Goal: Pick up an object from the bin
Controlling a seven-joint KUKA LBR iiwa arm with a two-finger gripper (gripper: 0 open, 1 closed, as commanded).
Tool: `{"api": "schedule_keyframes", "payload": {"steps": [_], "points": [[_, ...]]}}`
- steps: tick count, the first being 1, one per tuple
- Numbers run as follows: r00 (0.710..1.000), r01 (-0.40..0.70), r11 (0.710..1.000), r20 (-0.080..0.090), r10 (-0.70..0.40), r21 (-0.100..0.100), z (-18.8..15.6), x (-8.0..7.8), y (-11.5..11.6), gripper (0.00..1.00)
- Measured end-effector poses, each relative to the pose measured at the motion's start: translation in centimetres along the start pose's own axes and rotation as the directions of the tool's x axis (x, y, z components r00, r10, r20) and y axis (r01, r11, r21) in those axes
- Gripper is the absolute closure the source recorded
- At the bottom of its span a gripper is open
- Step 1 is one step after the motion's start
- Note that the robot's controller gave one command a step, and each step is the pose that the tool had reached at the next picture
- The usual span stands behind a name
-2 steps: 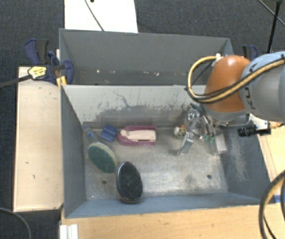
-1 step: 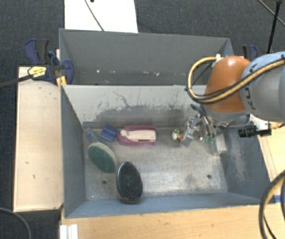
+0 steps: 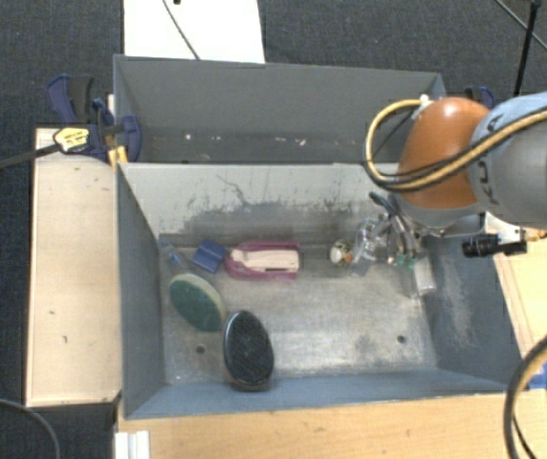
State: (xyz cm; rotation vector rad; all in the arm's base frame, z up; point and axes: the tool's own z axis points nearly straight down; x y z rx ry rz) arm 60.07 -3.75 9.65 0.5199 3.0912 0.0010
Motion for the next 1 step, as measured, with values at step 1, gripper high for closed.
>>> {"api": "schedule_keyframes", "payload": {"steps": [1], "points": [[1.0, 0.006, 1.0, 0.005, -0.006, -0.002, -10.43, -0.32, 0.08, 1.0]]}}
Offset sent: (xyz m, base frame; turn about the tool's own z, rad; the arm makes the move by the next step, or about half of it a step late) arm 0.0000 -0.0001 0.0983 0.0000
